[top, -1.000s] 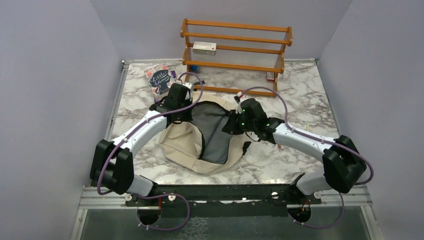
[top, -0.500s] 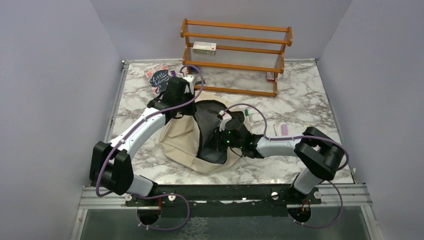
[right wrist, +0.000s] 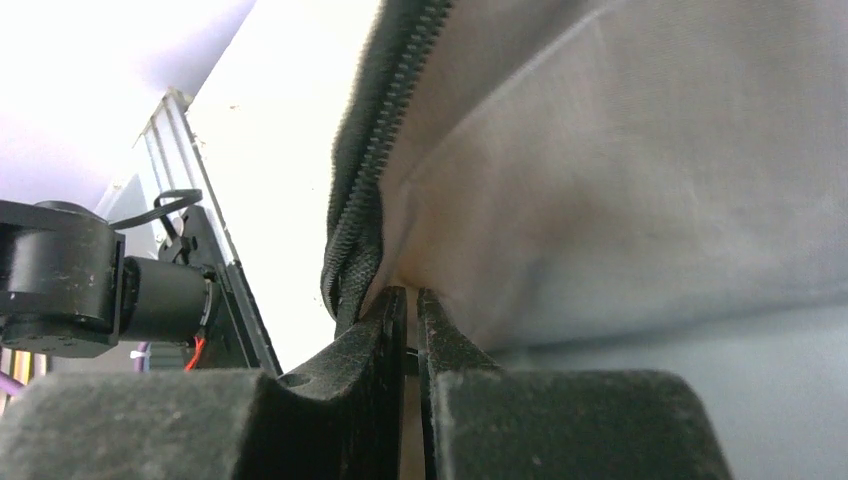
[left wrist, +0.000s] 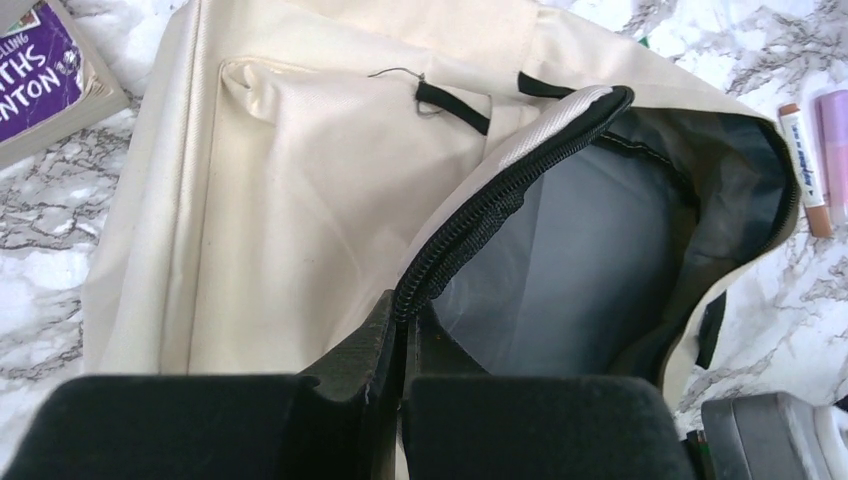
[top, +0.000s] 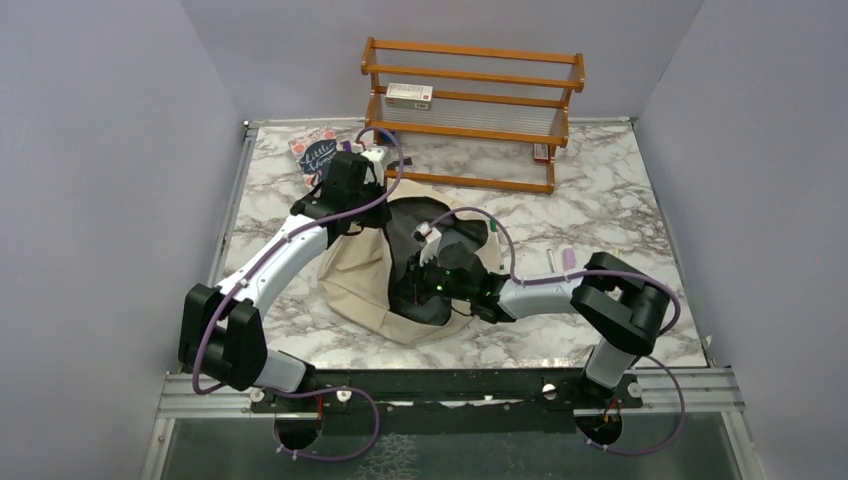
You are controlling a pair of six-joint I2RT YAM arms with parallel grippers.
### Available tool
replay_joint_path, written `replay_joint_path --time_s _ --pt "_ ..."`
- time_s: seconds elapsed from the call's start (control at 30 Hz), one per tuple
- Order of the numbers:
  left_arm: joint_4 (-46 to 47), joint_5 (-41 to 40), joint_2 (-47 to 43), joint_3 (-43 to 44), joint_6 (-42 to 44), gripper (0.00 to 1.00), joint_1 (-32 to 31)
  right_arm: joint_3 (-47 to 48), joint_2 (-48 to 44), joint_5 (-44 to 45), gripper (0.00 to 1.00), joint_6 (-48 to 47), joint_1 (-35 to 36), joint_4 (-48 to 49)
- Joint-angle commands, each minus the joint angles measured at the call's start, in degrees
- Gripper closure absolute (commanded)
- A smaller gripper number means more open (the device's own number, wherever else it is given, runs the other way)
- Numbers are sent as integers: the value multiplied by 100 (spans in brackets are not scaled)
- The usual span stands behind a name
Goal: Pack the student bag
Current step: Adjust the student bag at the center of the board.
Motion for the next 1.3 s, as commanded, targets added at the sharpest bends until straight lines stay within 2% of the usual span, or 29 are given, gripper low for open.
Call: replay_joint_path --time_s 0.0,0.23,0.33,0.4,0.5,0.67,0.8,0.87,0.97,1.1,1.27 --pt "354 -96 110 -145 -70 100 183 273 359 -379 86 -222 171 521" --pt "433 -223 448 -252 -140 84 450 736 1021 -475 86 -281 326 503" --pt "443 -375 545 -312 -181 72 496 925 1441 -343 86 -346 325 467" --pt "435 -508 593 -354 -190 58 507 938 1623 -119 85 -382 326 475" --pt "429 -675 615 -424 -184 48 516 987 1721 2 84 -487 326 286" --pt "398 -947 599 -528 -152 34 516 682 918 98 79 -730 326 88" --pt "325 -1127 624 -509 -93 25 516 394 -200 380 66 -828 326 -650" --pt "273 -1186 589 -480 -59 20 516 291 -679 772 62 -749 326 -1230" --pt "255 -1330 505 -464 8 15 516 222 -1218 1930 57 -374 326 -2325" --pt "135 -1574 524 -395 81 14 516 161 -1445 3047 56 155 317 -3384" --pt "49 -1883 602 -335 150 13 524 190 -1083 2966 56 448 283 -3537"
